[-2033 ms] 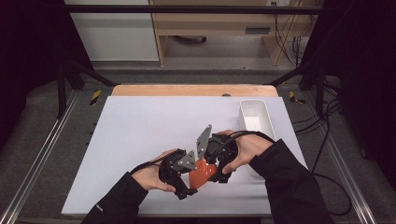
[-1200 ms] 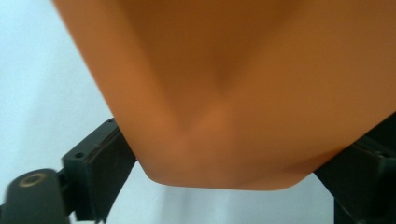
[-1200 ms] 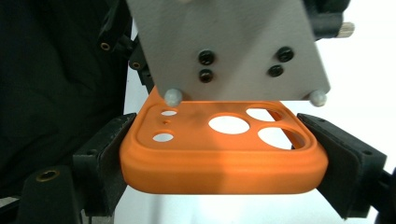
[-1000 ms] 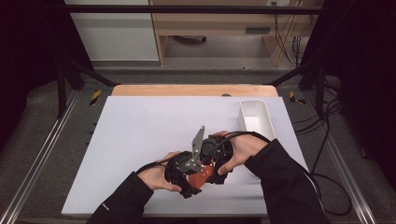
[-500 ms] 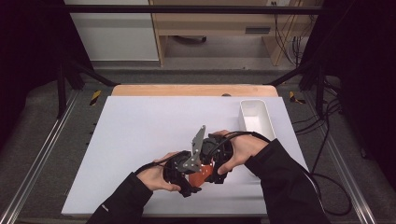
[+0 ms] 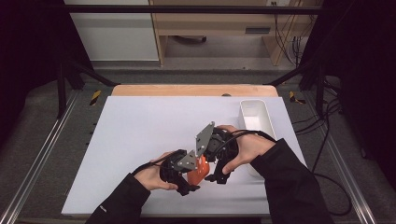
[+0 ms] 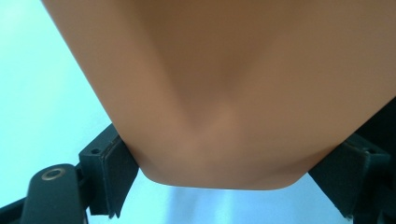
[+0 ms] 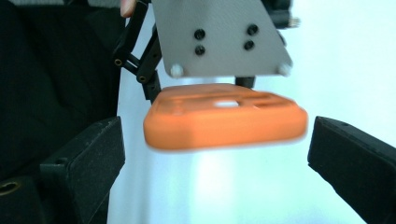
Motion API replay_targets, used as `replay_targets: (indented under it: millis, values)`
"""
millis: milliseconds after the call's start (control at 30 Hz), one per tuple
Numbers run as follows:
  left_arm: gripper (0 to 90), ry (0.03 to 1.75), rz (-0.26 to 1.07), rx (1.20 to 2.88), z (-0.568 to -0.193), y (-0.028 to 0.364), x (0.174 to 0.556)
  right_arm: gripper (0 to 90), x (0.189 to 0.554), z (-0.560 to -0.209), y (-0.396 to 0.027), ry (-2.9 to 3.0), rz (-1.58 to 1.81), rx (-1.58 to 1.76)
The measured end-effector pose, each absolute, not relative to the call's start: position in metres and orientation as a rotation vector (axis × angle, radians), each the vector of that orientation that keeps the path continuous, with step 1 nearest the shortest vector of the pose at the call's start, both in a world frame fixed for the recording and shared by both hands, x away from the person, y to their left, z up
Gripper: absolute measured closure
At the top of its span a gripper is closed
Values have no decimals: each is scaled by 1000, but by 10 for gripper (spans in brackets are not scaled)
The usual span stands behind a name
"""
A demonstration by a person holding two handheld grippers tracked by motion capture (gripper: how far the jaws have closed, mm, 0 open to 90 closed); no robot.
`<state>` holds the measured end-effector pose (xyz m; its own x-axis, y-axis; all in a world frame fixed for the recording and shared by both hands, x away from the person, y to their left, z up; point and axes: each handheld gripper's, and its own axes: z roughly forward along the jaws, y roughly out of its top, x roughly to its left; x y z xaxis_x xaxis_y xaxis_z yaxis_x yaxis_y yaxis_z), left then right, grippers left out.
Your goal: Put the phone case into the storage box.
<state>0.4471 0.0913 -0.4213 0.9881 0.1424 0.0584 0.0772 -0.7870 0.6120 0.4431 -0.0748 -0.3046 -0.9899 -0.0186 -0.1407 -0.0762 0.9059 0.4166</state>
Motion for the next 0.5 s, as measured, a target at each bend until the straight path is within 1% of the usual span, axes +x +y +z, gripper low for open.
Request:
replay_targets:
  millis: [233, 500]
  values:
    - [154, 176, 135, 2466, -423, 101, 447, 33, 445, -301, -94, 2877, 763, -23]
    - [154, 207, 116, 2419, -426, 110, 448, 33, 449, -307, -118, 2796, 936, 75]
